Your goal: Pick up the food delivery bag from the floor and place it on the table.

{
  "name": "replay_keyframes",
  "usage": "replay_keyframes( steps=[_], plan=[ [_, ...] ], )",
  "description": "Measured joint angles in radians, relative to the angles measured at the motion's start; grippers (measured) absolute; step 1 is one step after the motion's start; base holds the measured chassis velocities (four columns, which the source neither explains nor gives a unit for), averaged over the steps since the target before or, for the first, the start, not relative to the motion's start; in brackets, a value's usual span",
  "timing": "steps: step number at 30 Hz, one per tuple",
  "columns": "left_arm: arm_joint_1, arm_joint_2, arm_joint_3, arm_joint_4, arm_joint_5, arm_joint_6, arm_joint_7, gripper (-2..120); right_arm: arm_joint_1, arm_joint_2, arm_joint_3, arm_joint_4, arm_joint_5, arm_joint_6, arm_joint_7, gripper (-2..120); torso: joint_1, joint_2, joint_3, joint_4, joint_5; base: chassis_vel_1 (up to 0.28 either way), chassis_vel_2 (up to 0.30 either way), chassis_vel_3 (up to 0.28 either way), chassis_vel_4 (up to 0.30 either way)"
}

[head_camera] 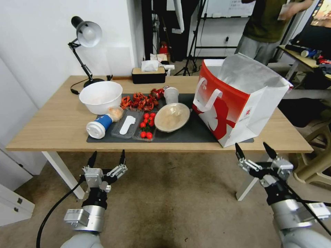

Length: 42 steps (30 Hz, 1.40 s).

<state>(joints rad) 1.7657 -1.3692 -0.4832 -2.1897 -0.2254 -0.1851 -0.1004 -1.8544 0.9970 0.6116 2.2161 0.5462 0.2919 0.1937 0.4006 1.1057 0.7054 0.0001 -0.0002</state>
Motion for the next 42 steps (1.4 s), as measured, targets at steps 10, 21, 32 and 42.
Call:
replay_keyframes(
  steps=[10, 21, 32, 42],
  plan=[
    [0.0, 0.001, 0.005, 0.026, 0.008, -0.011, 0.006, 100, 0.017, 0.031, -0.017, -0.058, -0.015, 0.017, -0.024, 100, 0.0, 0.0, 0.0, 0.0, 0.0002, 0.0, 0.0, 0.0, 0.0],
    [-0.003, 0.004, 0.006, 0.047, 0.013, -0.017, -0.008, 100, 0.026, 0.024, -0.023, -0.07, -0.012, 0.015, -0.05, 100, 0.0, 0.0, 0.0, -0.0001, 0.0002, 0.0, 0.0, 0.0, 0.0],
    [-0.004, 0.006, 0.005, 0.051, 0.004, -0.021, -0.019, 100, 0.03, 0.007, -0.023, -0.07, -0.007, 0.009, -0.062, 100, 0.0, 0.0, 0.0, -0.0001, 0.0002, 0.0, 0.0, 0.0, 0.0],
    [-0.004, 0.006, 0.004, 0.051, 0.003, -0.021, -0.019, 100, 0.031, 0.006, -0.022, -0.07, -0.006, 0.008, -0.062, 100, 0.0, 0.0, 0.0, -0.0001, 0.0002, 0.0, 0.0, 0.0, 0.0]
  ],
)
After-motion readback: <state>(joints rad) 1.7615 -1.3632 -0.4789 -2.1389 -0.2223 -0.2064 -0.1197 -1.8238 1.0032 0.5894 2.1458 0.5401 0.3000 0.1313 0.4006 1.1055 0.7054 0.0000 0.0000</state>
